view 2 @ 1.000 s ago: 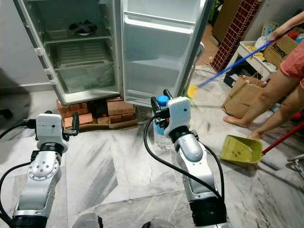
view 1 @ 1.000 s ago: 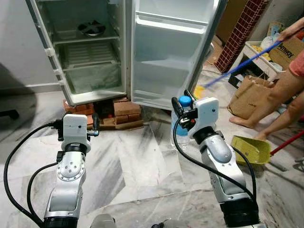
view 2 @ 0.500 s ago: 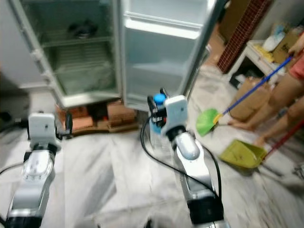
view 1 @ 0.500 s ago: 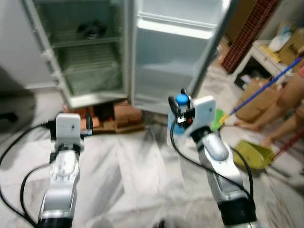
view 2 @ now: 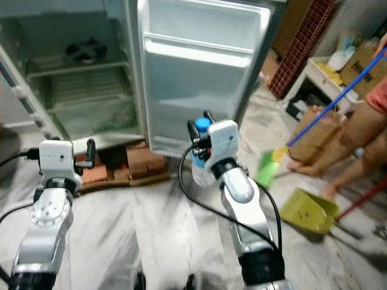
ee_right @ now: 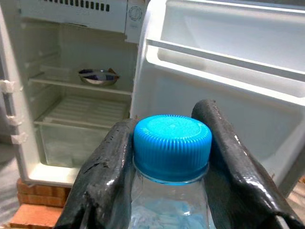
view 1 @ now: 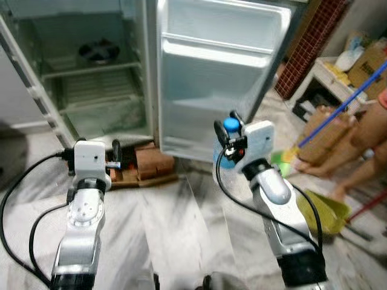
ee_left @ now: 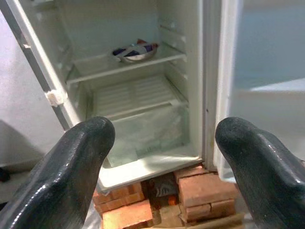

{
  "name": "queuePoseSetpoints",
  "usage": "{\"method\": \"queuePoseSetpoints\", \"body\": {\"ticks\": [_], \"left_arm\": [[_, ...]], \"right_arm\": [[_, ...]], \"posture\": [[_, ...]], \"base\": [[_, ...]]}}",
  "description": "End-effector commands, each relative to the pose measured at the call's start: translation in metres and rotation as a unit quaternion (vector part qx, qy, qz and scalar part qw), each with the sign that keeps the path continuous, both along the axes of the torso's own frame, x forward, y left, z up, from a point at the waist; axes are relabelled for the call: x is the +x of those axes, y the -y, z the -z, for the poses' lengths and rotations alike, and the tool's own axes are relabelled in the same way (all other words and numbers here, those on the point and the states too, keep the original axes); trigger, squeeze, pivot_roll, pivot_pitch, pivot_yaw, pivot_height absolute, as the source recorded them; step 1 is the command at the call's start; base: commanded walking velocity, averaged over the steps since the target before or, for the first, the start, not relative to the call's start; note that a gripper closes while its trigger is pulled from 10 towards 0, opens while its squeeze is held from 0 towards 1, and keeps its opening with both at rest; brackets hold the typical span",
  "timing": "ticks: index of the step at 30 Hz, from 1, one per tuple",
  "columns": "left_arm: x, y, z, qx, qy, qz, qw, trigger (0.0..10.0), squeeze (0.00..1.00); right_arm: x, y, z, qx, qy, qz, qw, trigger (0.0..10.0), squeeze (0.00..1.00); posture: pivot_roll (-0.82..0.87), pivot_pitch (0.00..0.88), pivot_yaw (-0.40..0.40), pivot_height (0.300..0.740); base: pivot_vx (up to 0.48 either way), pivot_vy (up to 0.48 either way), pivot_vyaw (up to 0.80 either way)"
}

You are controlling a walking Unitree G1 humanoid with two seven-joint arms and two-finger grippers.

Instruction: Restocking fridge

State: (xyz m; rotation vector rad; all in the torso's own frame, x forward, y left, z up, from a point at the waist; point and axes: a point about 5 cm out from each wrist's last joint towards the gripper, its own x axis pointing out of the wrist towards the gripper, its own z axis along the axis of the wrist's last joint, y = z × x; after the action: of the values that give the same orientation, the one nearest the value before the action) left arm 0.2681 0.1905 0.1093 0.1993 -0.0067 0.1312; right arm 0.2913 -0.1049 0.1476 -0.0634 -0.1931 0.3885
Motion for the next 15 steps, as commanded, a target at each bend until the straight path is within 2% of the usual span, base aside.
{"method": "queuePoseSetpoints", "body": {"ticks": [1, 4, 13, 15], "left_arm": [[-0.0016, 0.0063, 0.0041, -0.009, -0.014, 0.017, 1.000, 10.0, 0.00], [-0.0013, 0.0059, 0.0044, -0.001, -0.016, 0.024, 1.000, 10.0, 0.00], [-0.0011, 0.0058, 0.0042, 0.002, -0.018, 0.029, 0.999, 10.0, 0.00], [-0.0026, 0.0092, 0.0050, 0.009, -0.020, 0.037, 0.999, 10.0, 0.00]], "right_arm": [[-0.0037, 0.0105, 0.0068, -0.024, 0.002, 0.013, 1.000, 10.0, 0.00], [-0.0055, 0.0095, 0.0130, -0.031, -0.007, 0.013, 0.999, 10.0, 0.00], [-0.0061, 0.0052, 0.0101, -0.032, -0.001, 0.013, 0.999, 10.0, 0.00], [-0.0074, 0.0056, 0.0116, -0.031, 0.000, 0.015, 0.999, 10.0, 0.00]], "posture": [[0.10, 0.134, -0.088, 0.740], [0.11, 0.144, -0.081, 0.740], [0.10, 0.156, -0.072, 0.740], [0.10, 0.156, -0.074, 0.740]], "base": [[0.285, 0.386, 0.00], [0.277, 0.391, 0.00], [0.284, 0.386, 0.00], [0.300, 0.000, 0.00]]}}
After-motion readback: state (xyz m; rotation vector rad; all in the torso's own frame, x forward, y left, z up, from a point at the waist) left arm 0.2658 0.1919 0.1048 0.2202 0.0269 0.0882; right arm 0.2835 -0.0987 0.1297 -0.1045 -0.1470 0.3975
